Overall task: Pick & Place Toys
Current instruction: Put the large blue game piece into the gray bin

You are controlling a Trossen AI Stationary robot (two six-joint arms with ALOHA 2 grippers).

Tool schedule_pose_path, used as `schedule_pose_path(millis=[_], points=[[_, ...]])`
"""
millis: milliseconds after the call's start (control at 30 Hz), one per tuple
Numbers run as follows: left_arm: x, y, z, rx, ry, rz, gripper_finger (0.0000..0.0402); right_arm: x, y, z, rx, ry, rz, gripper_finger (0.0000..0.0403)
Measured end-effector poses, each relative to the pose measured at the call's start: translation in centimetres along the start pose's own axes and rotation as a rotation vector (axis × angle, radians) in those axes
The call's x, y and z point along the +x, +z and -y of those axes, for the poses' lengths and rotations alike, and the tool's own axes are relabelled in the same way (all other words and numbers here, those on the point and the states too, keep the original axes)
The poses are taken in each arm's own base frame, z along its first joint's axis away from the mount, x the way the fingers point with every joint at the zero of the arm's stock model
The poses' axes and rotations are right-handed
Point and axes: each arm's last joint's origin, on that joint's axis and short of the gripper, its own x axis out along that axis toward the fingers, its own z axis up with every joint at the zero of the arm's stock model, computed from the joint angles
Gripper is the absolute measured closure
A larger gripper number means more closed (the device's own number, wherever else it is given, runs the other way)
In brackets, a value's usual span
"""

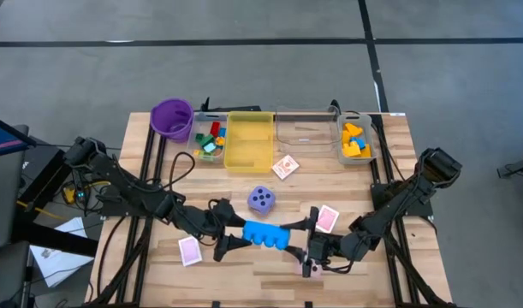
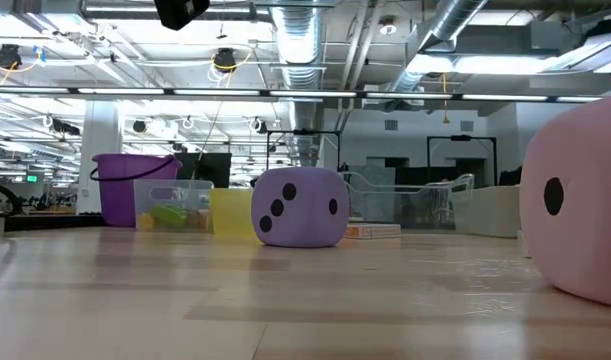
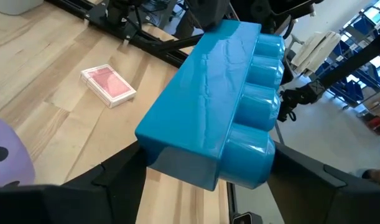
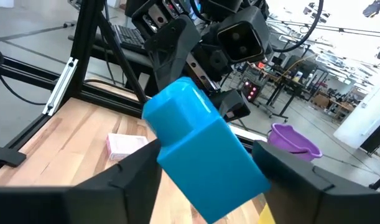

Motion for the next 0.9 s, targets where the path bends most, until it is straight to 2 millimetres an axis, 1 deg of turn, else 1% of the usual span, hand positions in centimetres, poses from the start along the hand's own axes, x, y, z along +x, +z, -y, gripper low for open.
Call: schedule_pose_path(millis=[233, 333, 433, 567, 667, 800, 900], points=[[0.0, 0.1, 0.0, -0.008, -0.008, 0.002, 0.0130, 0.0, -0.1, -0.1, -0.017, 0.005, -0.003, 0.0233], [0.0, 0.2, 0.0, -0.005, -0.010, 0.004, 0.0125, 0.0, 0.0, 0.0, -0.007, 0.000, 0.004, 0.0253], [0.0, 0.2, 0.0, 0.029, -0.003, 0.007, 0.0114, -0.1, 0.2, 0.0, 0.015, -0.008, 0.016, 0.0261], [0.1, 0.1, -0.3, 0.063, 0.026, 0.009, 0.0102, -0.2, 0.5, 0.1, 0.076, -0.041, 0.022, 0.0259], [0.0, 0.1, -0.3, 0.178, 0.032, -0.002, 0.0098, -0.3, 0.4, 0.1, 0.099, -0.084, 0.004, 0.0262], [-0.7, -0.4, -1.0, 0.383, 0.078, -0.102, 0.0099, -0.3, 0.3, 0.4, 0.145, -0.166, -0.020, 0.0270], [-1.4, -0.7, -1.8, 0.445, 0.130, -0.190, 0.0100, -0.3, 0.2, 0.6, 0.168, -0.239, -0.040, 0.0269]])
